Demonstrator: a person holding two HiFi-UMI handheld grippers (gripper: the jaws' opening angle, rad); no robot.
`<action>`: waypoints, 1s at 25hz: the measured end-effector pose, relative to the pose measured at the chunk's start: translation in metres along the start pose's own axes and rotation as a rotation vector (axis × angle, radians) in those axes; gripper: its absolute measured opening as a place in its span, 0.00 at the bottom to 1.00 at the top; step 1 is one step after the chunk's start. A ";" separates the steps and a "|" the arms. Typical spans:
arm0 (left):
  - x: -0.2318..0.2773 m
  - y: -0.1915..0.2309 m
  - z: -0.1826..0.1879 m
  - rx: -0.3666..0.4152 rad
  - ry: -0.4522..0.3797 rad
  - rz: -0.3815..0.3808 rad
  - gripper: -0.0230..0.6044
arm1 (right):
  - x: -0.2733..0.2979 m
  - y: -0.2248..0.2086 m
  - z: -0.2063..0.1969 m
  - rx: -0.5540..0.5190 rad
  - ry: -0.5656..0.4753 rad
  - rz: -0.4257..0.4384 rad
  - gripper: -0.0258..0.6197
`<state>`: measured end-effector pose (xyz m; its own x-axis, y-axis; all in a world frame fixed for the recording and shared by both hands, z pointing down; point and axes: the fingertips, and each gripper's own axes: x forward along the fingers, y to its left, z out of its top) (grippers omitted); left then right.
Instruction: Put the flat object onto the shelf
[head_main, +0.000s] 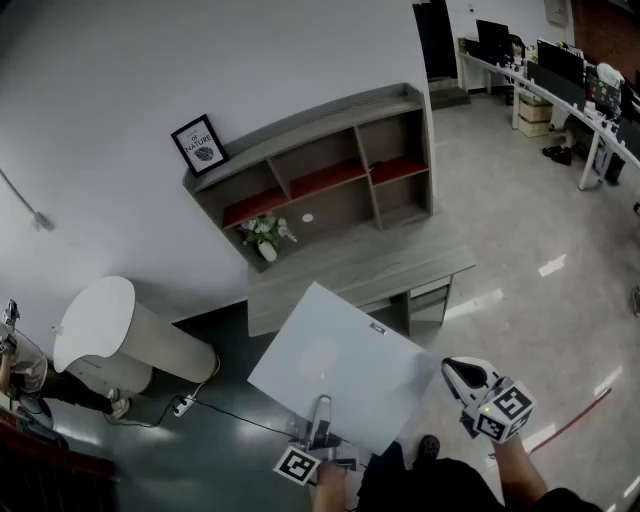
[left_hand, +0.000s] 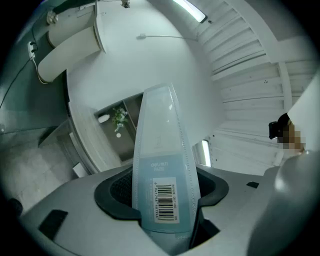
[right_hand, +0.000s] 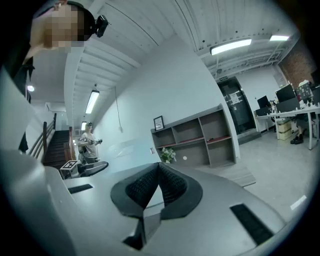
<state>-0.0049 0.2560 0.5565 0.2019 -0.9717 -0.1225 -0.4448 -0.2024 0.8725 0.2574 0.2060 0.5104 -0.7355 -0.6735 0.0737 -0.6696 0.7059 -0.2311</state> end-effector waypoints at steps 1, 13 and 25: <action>0.000 0.000 -0.005 0.000 0.007 0.004 0.51 | -0.003 -0.002 0.000 0.001 0.000 -0.003 0.06; 0.011 -0.002 -0.035 0.010 0.051 0.047 0.50 | -0.012 -0.015 0.004 0.032 -0.007 0.004 0.06; 0.012 -0.007 -0.060 0.014 0.075 0.058 0.49 | -0.021 -0.021 -0.013 0.038 0.040 0.028 0.06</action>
<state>0.0525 0.2532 0.5772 0.2402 -0.9700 -0.0360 -0.4698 -0.1486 0.8702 0.2857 0.2081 0.5267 -0.7576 -0.6442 0.1051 -0.6451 0.7147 -0.2702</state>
